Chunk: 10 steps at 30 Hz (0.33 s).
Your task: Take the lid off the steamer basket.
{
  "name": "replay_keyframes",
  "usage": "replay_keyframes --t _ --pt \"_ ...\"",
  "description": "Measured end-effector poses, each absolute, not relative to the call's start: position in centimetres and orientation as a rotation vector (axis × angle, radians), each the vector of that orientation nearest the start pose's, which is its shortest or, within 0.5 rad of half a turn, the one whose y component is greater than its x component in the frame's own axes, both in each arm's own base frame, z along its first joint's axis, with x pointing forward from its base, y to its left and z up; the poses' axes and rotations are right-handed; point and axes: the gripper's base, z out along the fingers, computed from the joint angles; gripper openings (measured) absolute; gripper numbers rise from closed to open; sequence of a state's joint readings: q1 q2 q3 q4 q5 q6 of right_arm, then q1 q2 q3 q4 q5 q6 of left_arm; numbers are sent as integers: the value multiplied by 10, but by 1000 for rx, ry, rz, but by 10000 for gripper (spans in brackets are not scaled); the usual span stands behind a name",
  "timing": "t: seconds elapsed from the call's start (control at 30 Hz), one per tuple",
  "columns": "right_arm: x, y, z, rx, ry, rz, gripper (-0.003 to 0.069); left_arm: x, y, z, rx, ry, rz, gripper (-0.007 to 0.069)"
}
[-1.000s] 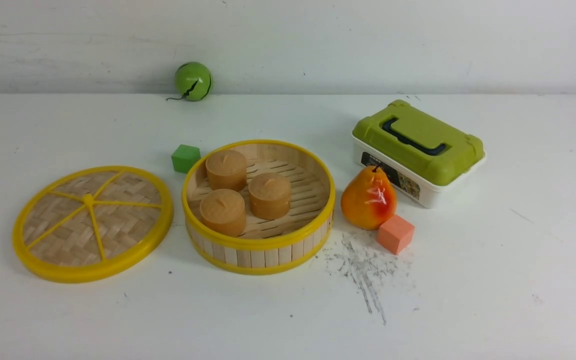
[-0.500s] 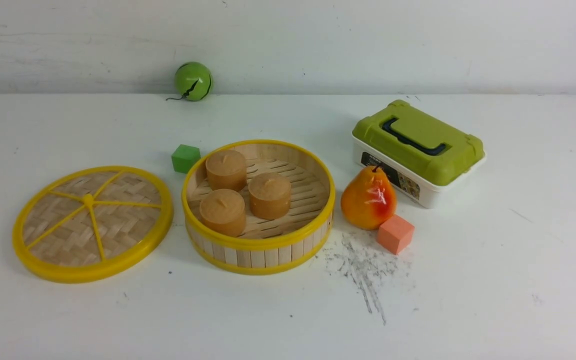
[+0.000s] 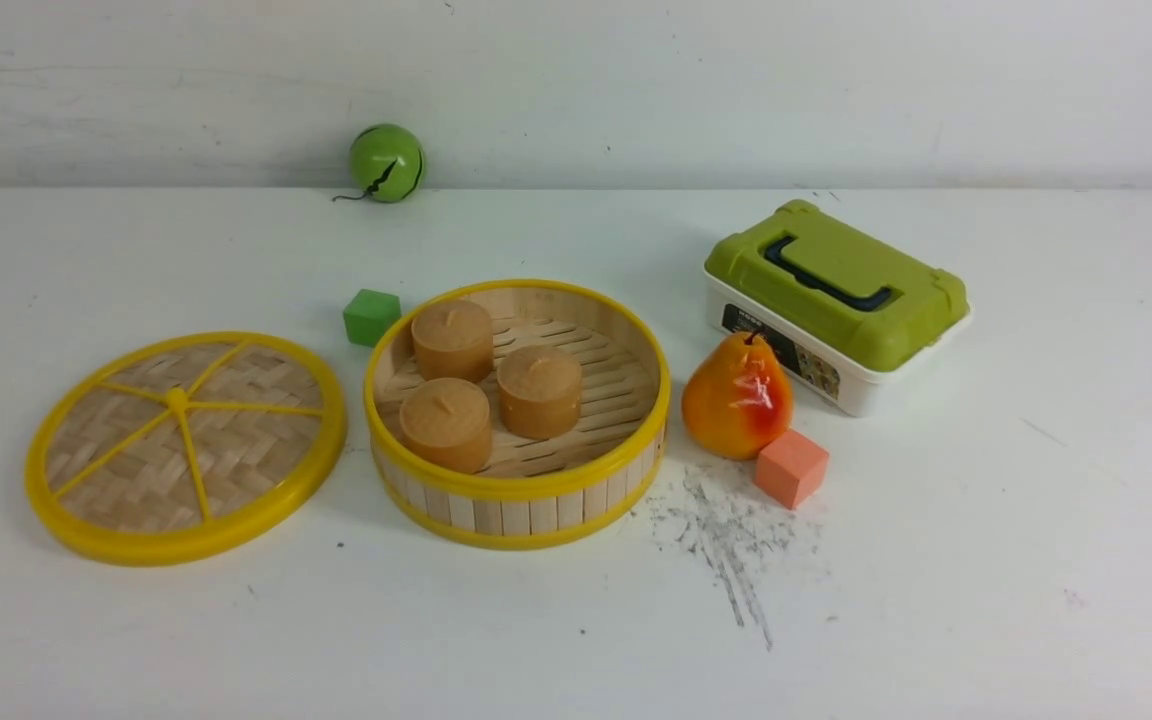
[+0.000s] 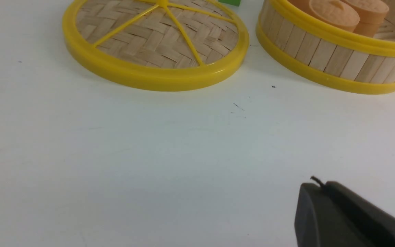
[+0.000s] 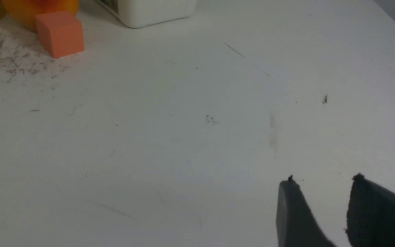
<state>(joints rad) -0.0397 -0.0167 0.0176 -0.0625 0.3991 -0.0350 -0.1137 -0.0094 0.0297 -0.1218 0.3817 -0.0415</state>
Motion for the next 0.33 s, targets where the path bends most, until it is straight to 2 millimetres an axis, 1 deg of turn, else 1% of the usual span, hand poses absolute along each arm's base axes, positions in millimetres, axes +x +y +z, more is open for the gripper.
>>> replay_keyframes --t 0.33 --pt "51 -4 172 -33 1884 -113 240 52 -10 170 -7 1889 -226 6"
